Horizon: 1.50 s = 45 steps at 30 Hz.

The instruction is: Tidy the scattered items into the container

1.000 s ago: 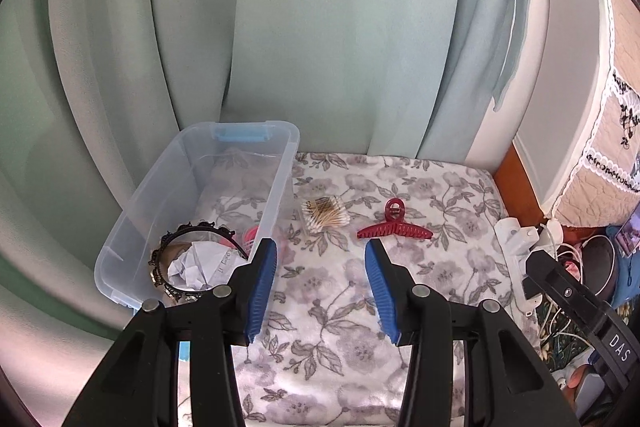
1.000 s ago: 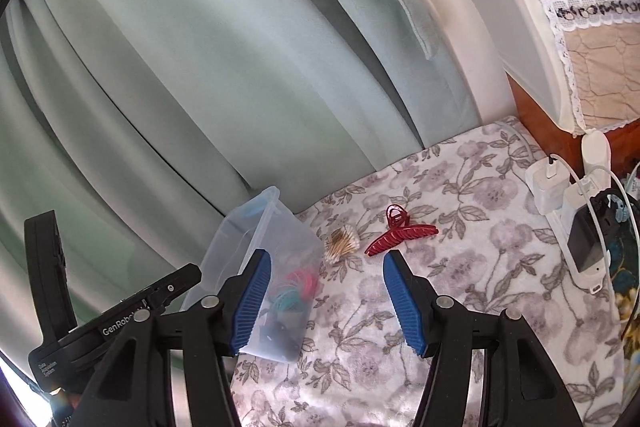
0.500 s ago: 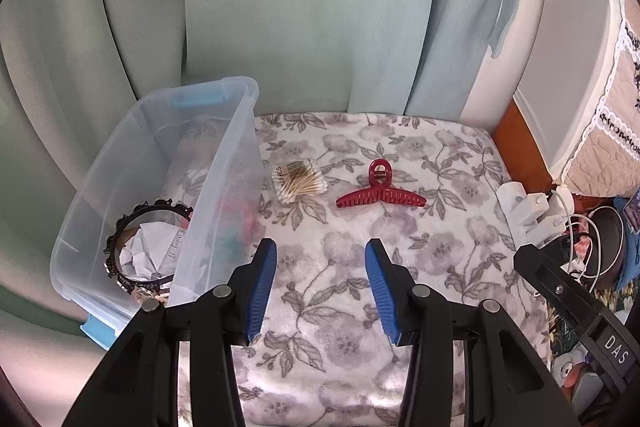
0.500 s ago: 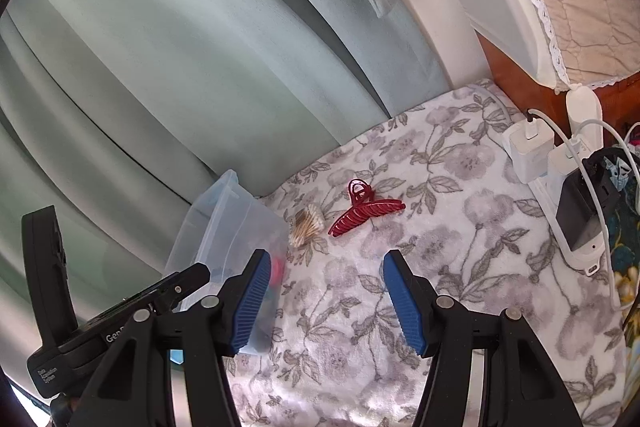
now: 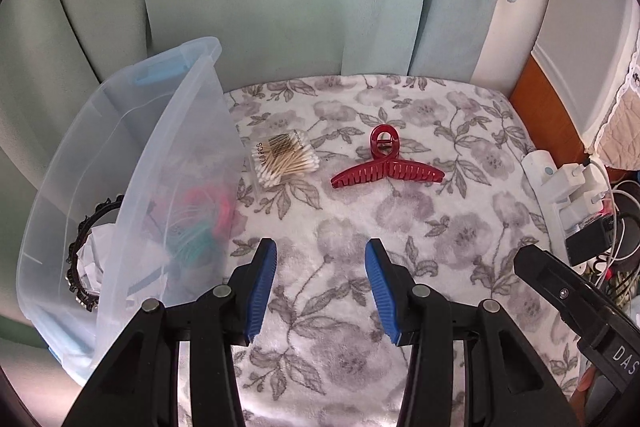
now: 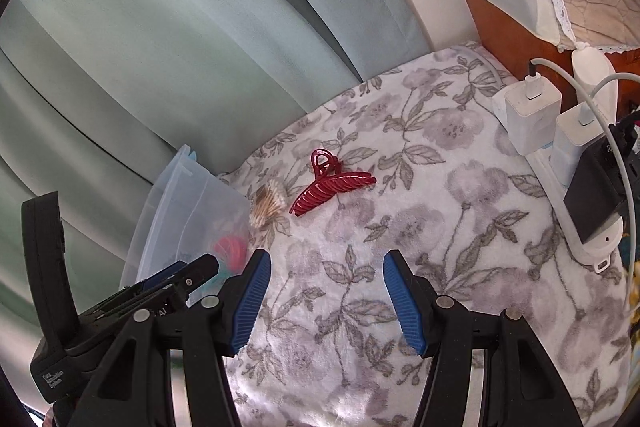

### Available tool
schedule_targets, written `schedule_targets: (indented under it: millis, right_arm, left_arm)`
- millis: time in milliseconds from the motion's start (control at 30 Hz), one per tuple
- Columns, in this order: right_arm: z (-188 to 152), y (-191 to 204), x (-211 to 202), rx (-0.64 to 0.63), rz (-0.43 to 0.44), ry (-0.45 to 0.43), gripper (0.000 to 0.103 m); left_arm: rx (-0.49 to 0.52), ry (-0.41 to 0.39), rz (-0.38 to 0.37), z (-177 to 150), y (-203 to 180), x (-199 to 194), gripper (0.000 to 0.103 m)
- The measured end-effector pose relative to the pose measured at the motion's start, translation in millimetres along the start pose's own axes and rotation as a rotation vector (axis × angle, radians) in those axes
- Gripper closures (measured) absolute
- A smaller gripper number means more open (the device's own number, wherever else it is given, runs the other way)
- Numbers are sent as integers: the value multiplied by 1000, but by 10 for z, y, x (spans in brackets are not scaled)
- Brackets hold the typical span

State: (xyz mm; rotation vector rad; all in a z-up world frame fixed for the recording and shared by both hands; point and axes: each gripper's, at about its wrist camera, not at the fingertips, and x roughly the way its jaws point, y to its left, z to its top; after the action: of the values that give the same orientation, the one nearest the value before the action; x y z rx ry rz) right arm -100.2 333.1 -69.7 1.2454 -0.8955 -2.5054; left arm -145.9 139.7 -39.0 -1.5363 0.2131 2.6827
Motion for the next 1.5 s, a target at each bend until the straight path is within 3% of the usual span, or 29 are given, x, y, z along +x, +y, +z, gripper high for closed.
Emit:
schedule_targets:
  millis: [233, 667, 800, 1000, 1267, 1333, 1400, 1500]
  right_arm:
    - [123, 20, 298, -55, -30, 49, 40]
    - [536, 236, 910, -155, -62, 105, 41]
    - [601, 296, 1164, -187, -72, 139, 41]
    - [687, 343, 1504, -215, -92, 164, 40]
    - [750, 350, 1854, -258, -161, 215, 40]
    - [748, 331, 1896, -256, -175, 222, 43]
    - [744, 310, 1896, -253, -167, 223, 60]
    - [734, 287, 1824, -248, -148, 214, 65]
  left_arm:
    - [54, 9, 24, 153, -80, 380, 56]
    - [143, 3, 232, 486, -4, 1100, 56]
    - [153, 4, 270, 534, 63, 1259, 46]
    - [145, 18, 265, 586, 118, 1467, 46]
    - [180, -25, 273, 650, 68, 1609, 41]
    - [190, -39, 280, 660, 63, 1626, 40]
    - [190, -49, 280, 664, 67, 1631, 40]
    - [183, -54, 273, 665, 82, 1636, 41]
